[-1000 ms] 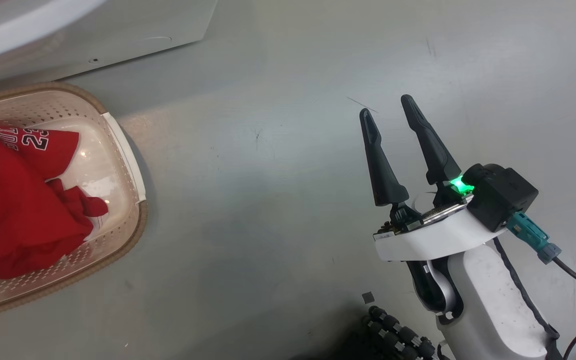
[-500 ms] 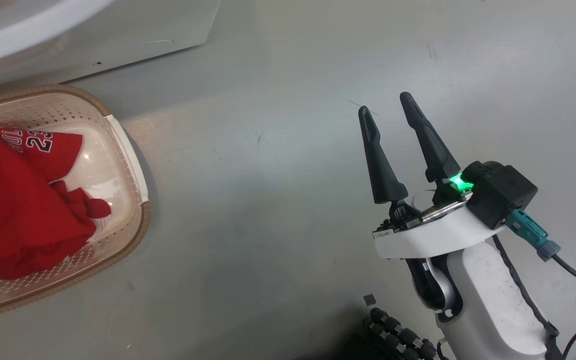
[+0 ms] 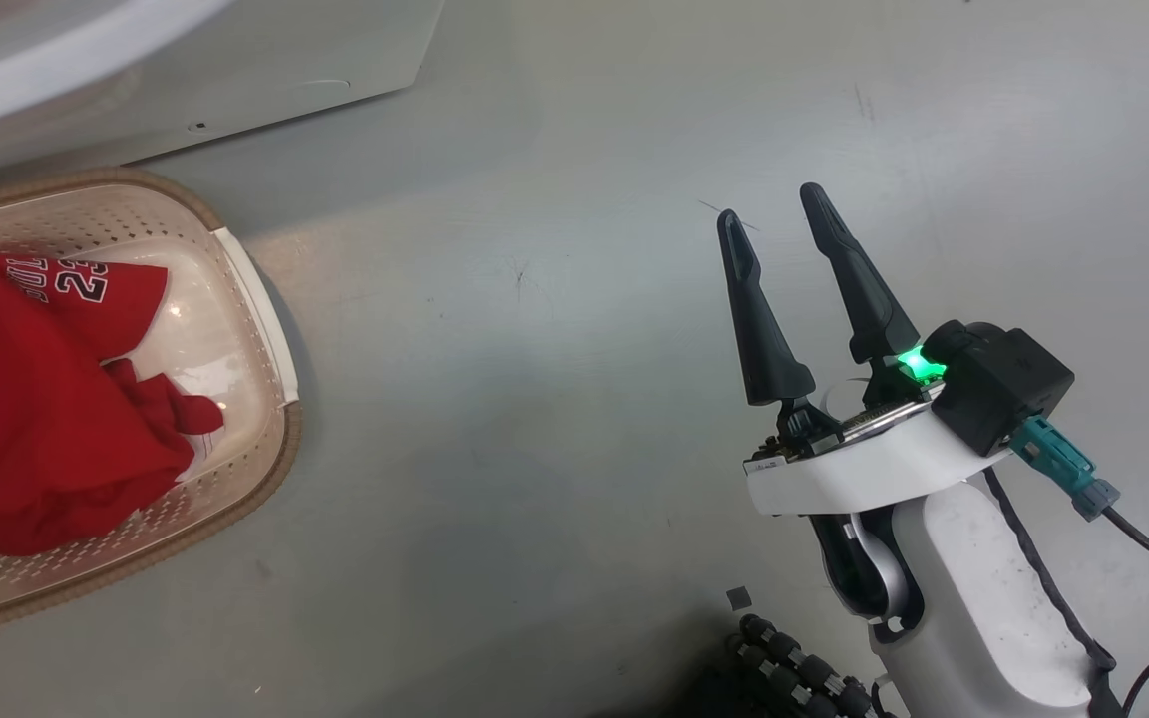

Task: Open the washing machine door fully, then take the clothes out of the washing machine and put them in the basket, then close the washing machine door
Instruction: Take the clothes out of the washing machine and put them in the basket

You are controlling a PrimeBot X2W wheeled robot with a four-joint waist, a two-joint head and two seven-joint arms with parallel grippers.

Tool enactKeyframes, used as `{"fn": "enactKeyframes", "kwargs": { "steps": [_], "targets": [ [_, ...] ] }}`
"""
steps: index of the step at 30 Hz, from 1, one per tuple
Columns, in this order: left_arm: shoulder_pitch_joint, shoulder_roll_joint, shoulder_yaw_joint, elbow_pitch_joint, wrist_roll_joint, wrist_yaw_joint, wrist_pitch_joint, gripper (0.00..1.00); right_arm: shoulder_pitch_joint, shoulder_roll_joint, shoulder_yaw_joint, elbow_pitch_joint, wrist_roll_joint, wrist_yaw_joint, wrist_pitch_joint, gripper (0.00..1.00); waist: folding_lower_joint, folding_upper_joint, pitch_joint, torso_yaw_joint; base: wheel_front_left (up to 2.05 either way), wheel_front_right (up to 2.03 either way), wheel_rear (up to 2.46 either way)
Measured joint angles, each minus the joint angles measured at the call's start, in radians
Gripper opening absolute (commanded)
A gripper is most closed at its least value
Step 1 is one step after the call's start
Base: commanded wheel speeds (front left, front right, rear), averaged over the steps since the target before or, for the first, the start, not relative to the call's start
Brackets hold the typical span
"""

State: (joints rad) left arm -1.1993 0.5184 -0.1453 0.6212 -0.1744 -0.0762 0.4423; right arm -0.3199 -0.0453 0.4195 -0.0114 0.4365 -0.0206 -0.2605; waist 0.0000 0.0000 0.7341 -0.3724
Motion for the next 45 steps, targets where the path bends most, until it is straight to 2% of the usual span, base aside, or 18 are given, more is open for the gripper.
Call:
{"fn": "enactKeyframes", "kwargs": {
  "steps": [14, 22, 27, 35, 45],
  "targets": [
    [-0.011, 0.006, -0.046, -0.021, 0.029, -0.017, -0.042, 0.0, 0.0, 0.0, 0.0, -0.002, 0.004, -0.001, 0.0, 1.0, 0.0, 0.0, -0.003, 0.004, 0.0, 0.0, 0.0],
    [-0.001, 0.0, -0.059, -0.058, 0.038, -0.017, -0.132, 0.0, 0.0, 0.0, -0.014, 0.002, 0.005, -0.009, 0.0, 1.0, 0.0, 0.0, -0.026, 0.017, 0.0, 0.0, 0.0],
    [0.059, -0.027, -0.07, -0.089, 0.043, -0.012, -0.199, 0.0, 0.001, 0.0, -0.031, 0.009, 0.001, -0.009, 0.0, 1.0, 0.0, 0.0, -0.045, 0.032, 0.0, 0.0, 0.0],
    [0.174, -0.076, -0.088, -0.156, 0.044, 0.021, -0.308, 0.0, 0.003, 0.0, -0.052, 0.024, -0.019, -0.008, 0.0, 1.0, 0.0, 0.0, -0.083, 0.065, 0.0, 0.0, 0.0],
    [0.312, -0.122, -0.11, -0.255, 0.069, 0.092, -0.429, 0.0, 0.027, 0.0, -0.083, 0.048, -0.063, -0.002, 0.0, 1.0, -0.0001, 0.0, -0.141, 0.105, 0.0, 0.0, 0.0]
  ]
}}
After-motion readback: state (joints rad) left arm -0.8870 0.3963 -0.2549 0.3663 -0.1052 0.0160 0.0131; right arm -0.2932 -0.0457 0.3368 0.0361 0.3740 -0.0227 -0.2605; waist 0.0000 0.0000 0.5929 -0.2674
